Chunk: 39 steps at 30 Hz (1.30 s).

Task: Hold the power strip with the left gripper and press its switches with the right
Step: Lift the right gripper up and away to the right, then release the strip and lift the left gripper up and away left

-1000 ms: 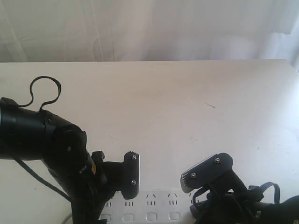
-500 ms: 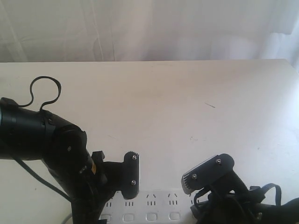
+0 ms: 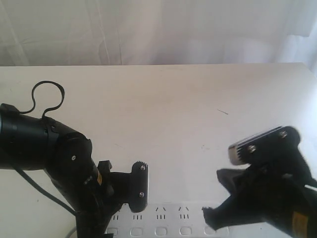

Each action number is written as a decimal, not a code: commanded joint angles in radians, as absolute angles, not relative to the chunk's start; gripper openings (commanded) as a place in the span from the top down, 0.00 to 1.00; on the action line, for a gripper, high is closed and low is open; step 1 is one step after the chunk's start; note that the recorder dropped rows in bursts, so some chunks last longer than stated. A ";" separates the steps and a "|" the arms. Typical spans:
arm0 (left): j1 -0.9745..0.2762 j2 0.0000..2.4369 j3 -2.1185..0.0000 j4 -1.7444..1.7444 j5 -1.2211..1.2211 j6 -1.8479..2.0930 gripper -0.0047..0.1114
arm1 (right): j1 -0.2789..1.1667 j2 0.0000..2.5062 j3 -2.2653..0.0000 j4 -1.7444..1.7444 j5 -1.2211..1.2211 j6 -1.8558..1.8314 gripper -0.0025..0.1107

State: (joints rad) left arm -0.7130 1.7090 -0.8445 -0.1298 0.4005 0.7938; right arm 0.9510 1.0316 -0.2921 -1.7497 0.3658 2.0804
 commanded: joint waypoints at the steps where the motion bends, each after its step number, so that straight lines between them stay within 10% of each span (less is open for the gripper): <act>1: -0.721 1.735 -0.817 -0.121 0.439 0.812 0.96 | 0.947 0.891 -0.322 -1.744 0.439 1.989 0.98; 11: -0.721 1.735 -0.817 -0.126 0.439 0.808 0.85 | 0.947 0.780 -0.339 -1.744 0.464 1.913 0.98; 14: -0.721 1.735 -0.817 -0.120 0.359 0.808 0.35 | 0.947 0.780 -0.339 -1.744 0.437 1.913 0.98; 17: -0.721 1.735 -0.817 -0.060 0.195 0.811 0.07 | 0.947 0.780 -0.339 -1.744 0.437 1.913 0.98; 39: -0.721 1.460 -0.968 -0.026 0.511 0.768 0.06 | 0.947 0.780 -0.337 -1.744 0.429 1.913 0.98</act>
